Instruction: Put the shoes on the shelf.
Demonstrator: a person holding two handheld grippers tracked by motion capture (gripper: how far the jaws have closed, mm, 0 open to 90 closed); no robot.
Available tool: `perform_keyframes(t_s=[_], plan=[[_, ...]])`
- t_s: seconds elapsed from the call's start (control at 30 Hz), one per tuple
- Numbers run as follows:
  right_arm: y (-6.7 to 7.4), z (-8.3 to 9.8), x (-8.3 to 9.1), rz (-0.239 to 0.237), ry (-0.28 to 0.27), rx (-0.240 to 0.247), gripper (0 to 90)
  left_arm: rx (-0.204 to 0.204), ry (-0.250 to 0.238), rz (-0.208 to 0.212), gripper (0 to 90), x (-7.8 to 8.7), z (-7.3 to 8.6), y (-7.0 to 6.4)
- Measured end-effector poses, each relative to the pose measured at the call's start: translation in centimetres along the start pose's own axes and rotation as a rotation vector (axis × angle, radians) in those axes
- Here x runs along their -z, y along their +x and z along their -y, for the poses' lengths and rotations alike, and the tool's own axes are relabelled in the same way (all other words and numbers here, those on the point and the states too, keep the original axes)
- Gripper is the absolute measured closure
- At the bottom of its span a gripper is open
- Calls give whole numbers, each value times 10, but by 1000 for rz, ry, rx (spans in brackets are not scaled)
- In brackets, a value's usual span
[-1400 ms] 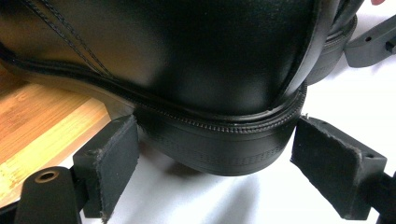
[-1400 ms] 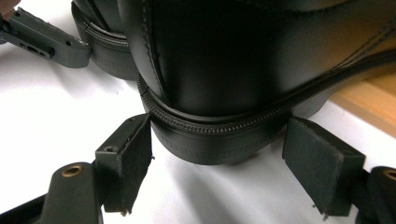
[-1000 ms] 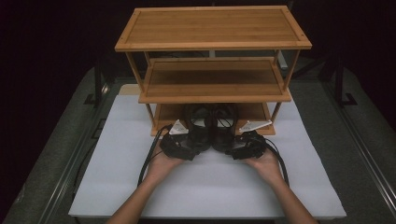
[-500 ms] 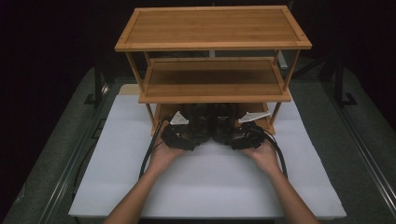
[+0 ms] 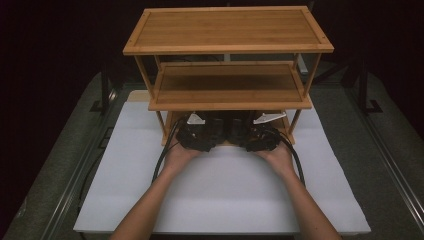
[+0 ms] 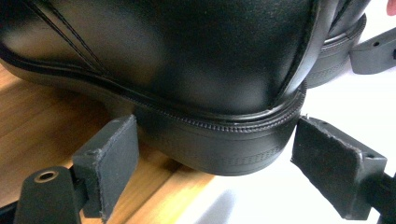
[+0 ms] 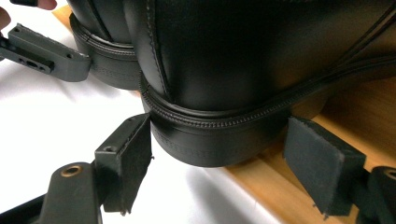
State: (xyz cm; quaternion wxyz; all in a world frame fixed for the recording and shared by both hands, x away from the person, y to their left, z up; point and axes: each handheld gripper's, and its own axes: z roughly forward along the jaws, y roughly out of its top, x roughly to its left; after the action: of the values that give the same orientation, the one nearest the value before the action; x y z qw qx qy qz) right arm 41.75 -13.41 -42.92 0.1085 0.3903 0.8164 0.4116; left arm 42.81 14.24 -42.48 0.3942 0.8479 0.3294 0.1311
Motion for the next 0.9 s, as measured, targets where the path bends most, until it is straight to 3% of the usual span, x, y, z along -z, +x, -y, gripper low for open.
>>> perform_keyframes(t_s=[0.2, 0.27, 0.37, 0.7, 0.77, 0.83, 0.87, 0.9], plan=[[-4, -3, -4, 11, -6, 2, 237, 29, -31, 9, 149, -7, 2, 4], [-6, -3, -6, 21, -23, 24, 237, 21, -26, 16, 149, -9, 3, 7], [-8, -3, -9, 37, -34, 38, 237, 21, -22, -9, 149, -13, 4, 10], [-10, -3, -21, 78, -14, 39, 233, 7, 16, -32, 146, -25, 5, 14], [-9, 0, -24, 81, 9, 38, 231, -149, 24, -27, 143, -26, 2, 25], [-13, 2, -25, 67, 7, 18, 229, -165, 26, -24, 142, -26, 1, 26], [-14, 3, -25, 64, -2, 18, 227, -1, 19, -11, 141, -26, 6, 15], [-14, 2, -25, 61, 2, 15, 225, 0, 20, -17, 141, -25, 7, 16]])
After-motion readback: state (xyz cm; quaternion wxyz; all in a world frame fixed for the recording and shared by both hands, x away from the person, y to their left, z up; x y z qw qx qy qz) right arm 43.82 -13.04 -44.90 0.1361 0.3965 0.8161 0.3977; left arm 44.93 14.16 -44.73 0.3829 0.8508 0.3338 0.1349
